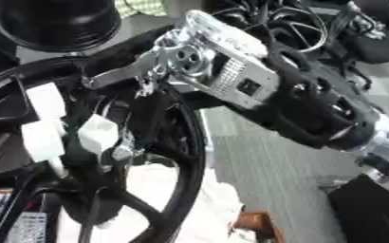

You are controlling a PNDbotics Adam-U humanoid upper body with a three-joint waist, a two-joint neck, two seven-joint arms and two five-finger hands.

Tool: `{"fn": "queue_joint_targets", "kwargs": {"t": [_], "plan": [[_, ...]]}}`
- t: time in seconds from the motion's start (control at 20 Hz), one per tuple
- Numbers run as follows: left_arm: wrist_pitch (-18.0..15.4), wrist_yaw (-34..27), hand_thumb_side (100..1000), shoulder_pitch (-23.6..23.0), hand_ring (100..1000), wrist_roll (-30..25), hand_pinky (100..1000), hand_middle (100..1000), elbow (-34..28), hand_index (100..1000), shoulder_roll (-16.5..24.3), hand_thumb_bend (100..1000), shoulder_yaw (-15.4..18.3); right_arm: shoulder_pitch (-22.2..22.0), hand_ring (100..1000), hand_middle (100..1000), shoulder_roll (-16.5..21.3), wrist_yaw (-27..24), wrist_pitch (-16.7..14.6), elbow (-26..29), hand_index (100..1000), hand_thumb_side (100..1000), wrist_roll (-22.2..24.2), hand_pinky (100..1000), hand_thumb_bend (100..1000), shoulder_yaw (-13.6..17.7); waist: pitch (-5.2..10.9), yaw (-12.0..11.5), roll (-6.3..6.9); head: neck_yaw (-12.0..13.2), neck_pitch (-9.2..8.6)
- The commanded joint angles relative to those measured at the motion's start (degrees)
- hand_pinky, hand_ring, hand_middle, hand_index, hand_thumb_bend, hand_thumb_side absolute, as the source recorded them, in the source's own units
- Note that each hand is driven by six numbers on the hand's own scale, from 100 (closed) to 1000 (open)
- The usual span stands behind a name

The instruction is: Pull the pin out of the wheel hub.

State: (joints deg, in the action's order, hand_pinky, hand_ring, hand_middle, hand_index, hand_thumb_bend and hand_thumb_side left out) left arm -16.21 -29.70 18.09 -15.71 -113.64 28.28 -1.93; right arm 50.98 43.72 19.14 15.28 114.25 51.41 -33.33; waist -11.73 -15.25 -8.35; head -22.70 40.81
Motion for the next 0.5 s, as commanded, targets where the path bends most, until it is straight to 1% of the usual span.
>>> {"fn": "queue_joint_targets", "kwargs": {"t": [0.05,0.3,0.4,0.5], "plan": [[0.2,-0.4,598,0.2,719,0.1,796,762,-1.0,820,0.4,100,0.2,1.2,919,821,0.0,0.7,1.3,0.3,842,351,0.6,913,377,-0.1,0.96,0.1,0.78,0.1,-0.62],[0.3,-0.2,598,-0.1,719,0.1,797,762,-1.0,821,0.2,100,0.3,0.9,919,819,-0.8,1.0,1.9,-0.2,841,351,0.6,911,373,-0.4,0.96,0.3,1.03,0.5,-3.53],[0.3,-0.2,598,-0.1,719,0.1,797,762,-1.0,821,0.1,100,0.3,0.9,919,820,-1.1,1.3,2.0,-0.7,841,348,0.6,912,376,-0.4,1.00,0.3,1.16,0.6,-4.05],[0.3,-0.3,598,-0.1,719,0.1,797,762,-1.0,821,0.0,100,0.3,1.0,919,820,-1.2,2.0,1.8,-0.9,842,339,0.6,912,380,-0.1,1.03,0.4,1.29,0.4,-4.13]]}}
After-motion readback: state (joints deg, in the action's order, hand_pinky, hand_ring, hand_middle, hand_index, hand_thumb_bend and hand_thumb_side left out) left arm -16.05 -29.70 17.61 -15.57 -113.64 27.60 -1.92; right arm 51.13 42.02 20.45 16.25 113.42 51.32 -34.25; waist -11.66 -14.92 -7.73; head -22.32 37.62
